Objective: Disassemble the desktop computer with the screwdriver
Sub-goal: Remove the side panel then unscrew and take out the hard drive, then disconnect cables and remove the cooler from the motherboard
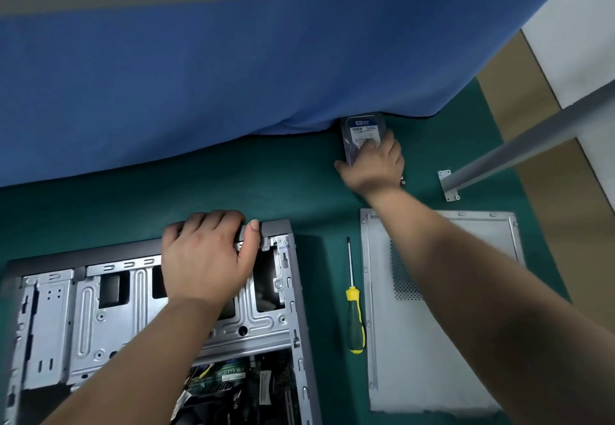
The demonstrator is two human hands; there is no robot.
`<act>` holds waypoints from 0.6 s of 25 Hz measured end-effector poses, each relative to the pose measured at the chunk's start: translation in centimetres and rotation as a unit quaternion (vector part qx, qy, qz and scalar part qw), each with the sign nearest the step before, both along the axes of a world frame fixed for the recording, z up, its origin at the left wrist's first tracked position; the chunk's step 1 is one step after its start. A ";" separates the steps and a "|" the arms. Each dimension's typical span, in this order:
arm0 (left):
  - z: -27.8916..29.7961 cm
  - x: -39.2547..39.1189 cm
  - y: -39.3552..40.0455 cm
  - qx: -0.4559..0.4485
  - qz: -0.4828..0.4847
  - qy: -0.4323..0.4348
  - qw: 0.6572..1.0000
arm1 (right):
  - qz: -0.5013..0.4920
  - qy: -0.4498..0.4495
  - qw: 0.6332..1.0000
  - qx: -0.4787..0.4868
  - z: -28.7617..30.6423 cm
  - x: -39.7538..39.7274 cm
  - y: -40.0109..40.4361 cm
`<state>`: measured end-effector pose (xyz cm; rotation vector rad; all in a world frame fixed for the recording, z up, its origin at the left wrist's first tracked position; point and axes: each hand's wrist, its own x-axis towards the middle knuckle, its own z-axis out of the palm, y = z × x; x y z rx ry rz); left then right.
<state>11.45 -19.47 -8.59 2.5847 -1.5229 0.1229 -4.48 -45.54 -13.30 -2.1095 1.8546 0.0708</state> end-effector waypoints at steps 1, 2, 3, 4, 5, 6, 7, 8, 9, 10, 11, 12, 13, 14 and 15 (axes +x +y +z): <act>0.1 0.0 0.0 0.000 0.001 0.004 1.000 | 0.019 -0.028 0.999 -0.024 0.3 -0.3 2.0; 0.2 0.0 0.0 0.002 0.002 0.010 1.000 | 0.040 -0.058 0.997 -0.031 0.6 -0.7 4.2; 0.3 0.0 0.0 0.006 0.003 0.014 1.000 | 0.055 -0.094 0.994 -0.024 1.0 -1.1 6.4; 0.3 0.0 0.0 0.011 0.003 0.016 1.000 | 0.065 -0.134 0.989 -0.010 1.4 -1.6 8.4; 0.4 0.0 0.1 0.019 0.006 0.019 1.000 | 0.071 -0.174 0.982 0.005 1.8 -2.0 10.4; 0.6 0.1 0.1 0.026 0.008 0.024 0.999 | 0.075 -0.205 0.976 0.017 2.3 -2.5 12.4; 0.6 0.0 0.1 0.033 0.010 0.029 0.999 | 0.072 -0.228 0.971 0.027 2.9 -2.9 14.4; 0.8 0.0 0.4 0.033 0.010 0.034 0.999 | 0.064 -0.246 0.966 0.036 3.6 -3.3 16.6; 0.9 0.0 0.5 0.029 0.007 0.042 0.999 | 0.054 -0.261 0.963 0.047 4.4 -3.7 18.6; 1.0 0.0 0.5 0.023 0.001 0.054 0.998 | 0.044 -0.275 0.959 0.060 5.2 -4.0 20.6; 1.2 0.1 0.7 0.015 -0.009 0.070 0.997 | 0.036 -0.290 0.954 0.072 6.0 -4.5 22.4; 1.3 0.2 0.9 0.012 -0.023 0.084 0.996 | 0.035 -0.305 0.948 0.080 6.7 -5.0 23.9; 1.5 0.3 1.6 0.010 -0.043 0.090 0.995 | 0.042 -0.318 0.944 0.082 7.4 -5.6 25.6; 1.5 0.3 2.4 0.011 -0.067 0.095 0.993 | 0.054 -0.331 0.939 0.080 8.0 -6.2 27.0; 1.6 0.3 3.4 0.015 -0.090 0.106 0.990 | 0.066 -0.340 0.935 0.078 8.4 -6.7 28.3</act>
